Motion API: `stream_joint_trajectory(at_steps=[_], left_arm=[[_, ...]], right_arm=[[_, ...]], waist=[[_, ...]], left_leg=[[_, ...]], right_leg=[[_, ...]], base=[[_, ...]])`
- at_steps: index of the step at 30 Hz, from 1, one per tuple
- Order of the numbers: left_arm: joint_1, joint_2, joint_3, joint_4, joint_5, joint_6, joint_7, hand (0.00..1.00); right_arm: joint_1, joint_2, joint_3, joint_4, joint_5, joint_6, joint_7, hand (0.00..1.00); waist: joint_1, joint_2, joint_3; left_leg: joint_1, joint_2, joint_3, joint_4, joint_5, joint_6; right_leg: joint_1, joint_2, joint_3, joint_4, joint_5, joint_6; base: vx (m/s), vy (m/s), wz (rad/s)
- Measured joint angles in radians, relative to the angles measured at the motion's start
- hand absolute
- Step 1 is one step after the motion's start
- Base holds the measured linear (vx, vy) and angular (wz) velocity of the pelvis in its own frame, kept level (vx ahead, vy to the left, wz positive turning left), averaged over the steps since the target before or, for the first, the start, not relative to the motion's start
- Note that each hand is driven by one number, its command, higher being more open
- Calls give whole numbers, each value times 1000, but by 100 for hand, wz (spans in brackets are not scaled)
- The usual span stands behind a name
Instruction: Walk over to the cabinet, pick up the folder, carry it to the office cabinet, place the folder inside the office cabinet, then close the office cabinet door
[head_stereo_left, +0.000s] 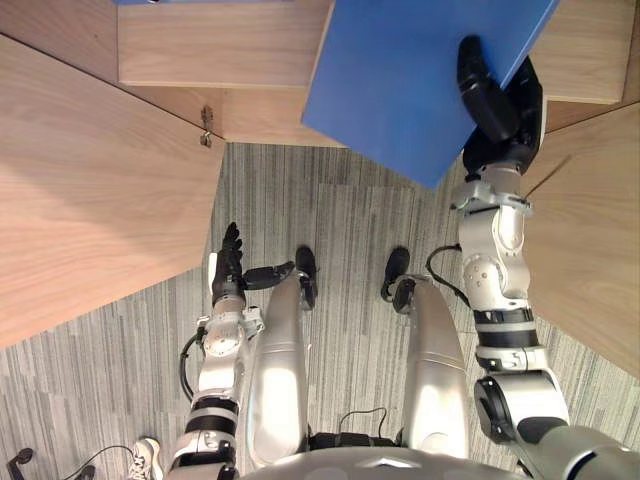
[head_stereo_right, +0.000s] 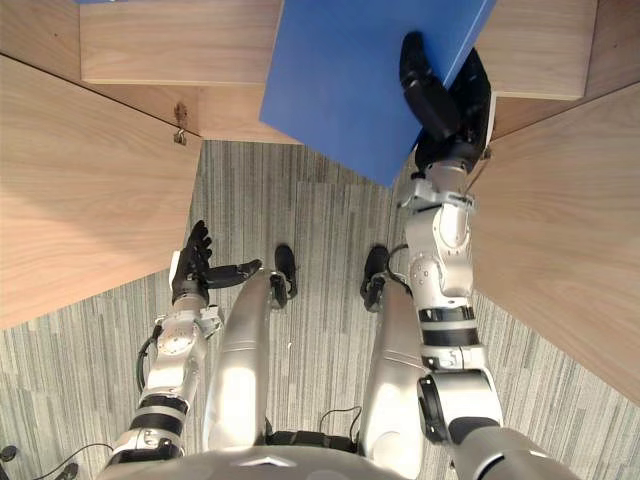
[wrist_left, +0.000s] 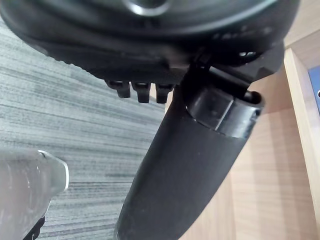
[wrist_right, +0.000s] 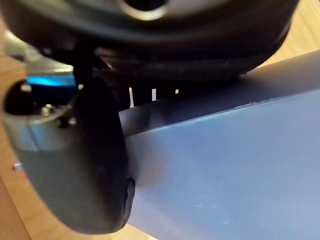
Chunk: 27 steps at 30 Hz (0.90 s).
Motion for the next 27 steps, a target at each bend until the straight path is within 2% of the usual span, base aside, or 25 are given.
stream_joint_trajectory(at_steps=[4,11,22,23,27], left_arm=[[-16,-16,-1,0,-1,3,20,100],[-17,-37,-4,1,-2,15,56,100],[-18,-69,-31,6,-2,34,113,100],[-18,-71,-40,6,-2,34,117,100],[-20,-88,-48,6,-2,34,124,100]], right_arm=[[-89,12,-28,55,90,-1,-43,0],[-167,65,-74,94,200,-45,-165,0],[-262,114,-157,164,241,-89,-327,0],[-273,116,-159,173,249,-92,-342,100],[-299,143,-190,181,276,-103,-379,100]], waist=[[7,0,0],[12,0,0],[12,0,0],[12,0,0],[12,0,0]], left_leg=[[-4,-2,-8,0,3,-2],[-11,-15,-23,-16,18,-7],[-10,-29,-34,-58,43,-13],[-10,-29,-35,-61,44,-13],[-10,-30,-38,-72,48,-16]], right_leg=[[0,-2,-8,1,0,0],[0,-13,-23,-5,0,0],[1,-25,-40,-23,0,0],[1,-25,-41,-26,0,0],[4,-25,-46,-36,1,0]], base=[[2,9,4],[-10,13,8],[-1,9,6],[0,0,0],[10,12,2]])
